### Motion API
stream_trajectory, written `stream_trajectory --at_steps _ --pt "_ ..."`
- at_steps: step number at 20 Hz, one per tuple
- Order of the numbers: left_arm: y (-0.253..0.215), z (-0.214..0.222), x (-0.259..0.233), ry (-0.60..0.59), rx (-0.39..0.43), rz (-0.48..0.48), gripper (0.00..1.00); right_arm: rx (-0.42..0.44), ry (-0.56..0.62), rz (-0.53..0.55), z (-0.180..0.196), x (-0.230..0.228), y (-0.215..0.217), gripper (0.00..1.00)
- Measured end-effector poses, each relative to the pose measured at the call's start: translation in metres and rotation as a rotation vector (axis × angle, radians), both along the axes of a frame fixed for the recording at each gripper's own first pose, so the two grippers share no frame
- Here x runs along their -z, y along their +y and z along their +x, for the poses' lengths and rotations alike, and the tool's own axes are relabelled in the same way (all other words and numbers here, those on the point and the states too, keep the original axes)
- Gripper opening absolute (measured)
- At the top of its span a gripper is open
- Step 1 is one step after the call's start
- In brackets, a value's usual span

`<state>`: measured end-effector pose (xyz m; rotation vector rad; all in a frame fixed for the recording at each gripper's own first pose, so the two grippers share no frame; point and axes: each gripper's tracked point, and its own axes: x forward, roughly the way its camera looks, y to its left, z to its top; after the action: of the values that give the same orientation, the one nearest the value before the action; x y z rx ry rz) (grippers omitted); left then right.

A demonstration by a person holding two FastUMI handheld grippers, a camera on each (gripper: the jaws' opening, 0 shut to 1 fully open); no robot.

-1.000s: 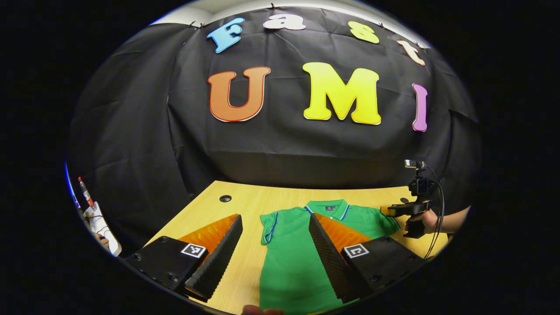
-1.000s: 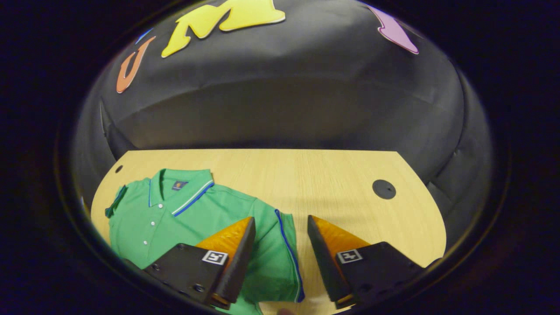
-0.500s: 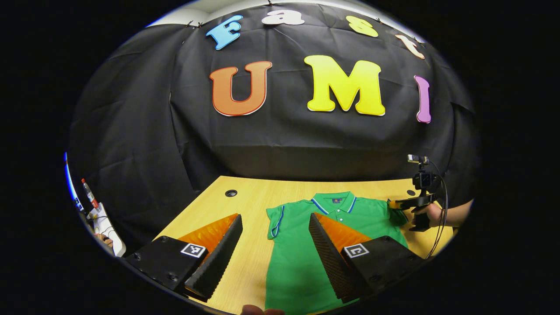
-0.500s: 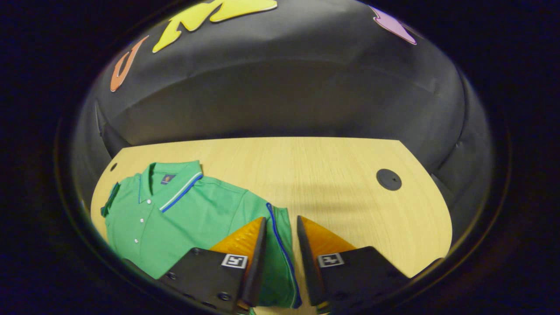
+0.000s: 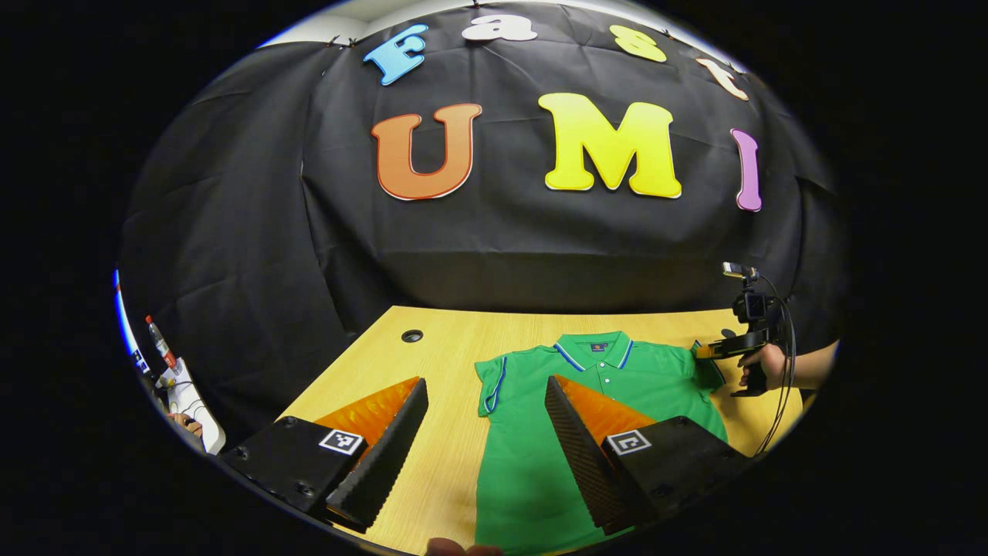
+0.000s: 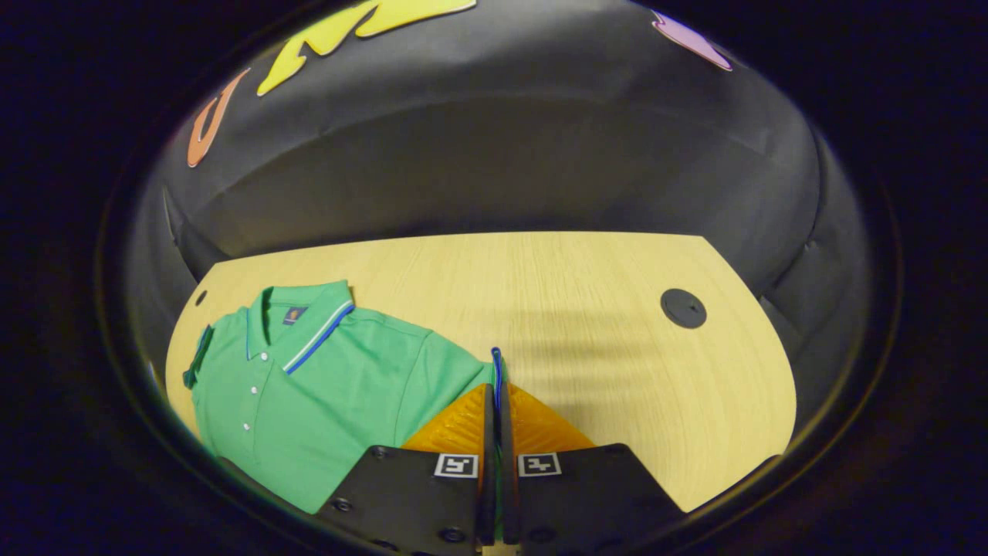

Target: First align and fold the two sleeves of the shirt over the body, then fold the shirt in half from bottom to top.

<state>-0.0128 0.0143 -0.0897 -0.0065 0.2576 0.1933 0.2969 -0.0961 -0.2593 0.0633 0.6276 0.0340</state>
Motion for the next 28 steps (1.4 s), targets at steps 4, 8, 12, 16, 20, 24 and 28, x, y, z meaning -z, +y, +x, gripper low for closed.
stream_trajectory --at_steps 4,8,12,16,20,24,28 --pt "0.004 -0.003 0.007 0.006 -0.006 -0.011 0.98 -0.021 -0.039 0.028 -0.003 -0.030 0.014 0.05" --pt "0.012 -0.010 0.006 -0.004 -0.022 -0.011 0.98 -0.037 -0.069 0.029 -0.002 -0.051 0.034 0.00" --pt "0.022 -0.021 0.003 -0.011 -0.034 0.003 0.98 -0.029 -0.057 0.055 -0.002 -0.052 0.062 0.01" --pt "0.035 -0.032 0.005 -0.015 -0.061 -0.003 0.98 -0.017 -0.031 0.080 0.000 -0.044 0.094 0.05" --pt "0.049 -0.040 0.010 -0.016 -0.084 -0.012 0.98 -0.019 -0.005 0.048 0.008 -0.026 0.117 0.00" --pt "0.060 -0.050 0.014 -0.006 -0.104 -0.029 0.98 -0.001 0.040 0.005 0.017 -0.002 0.124 0.04" --pt "0.067 -0.054 0.017 0.001 -0.106 -0.030 0.98 -0.019 0.040 0.046 0.013 -0.008 0.135 0.16"
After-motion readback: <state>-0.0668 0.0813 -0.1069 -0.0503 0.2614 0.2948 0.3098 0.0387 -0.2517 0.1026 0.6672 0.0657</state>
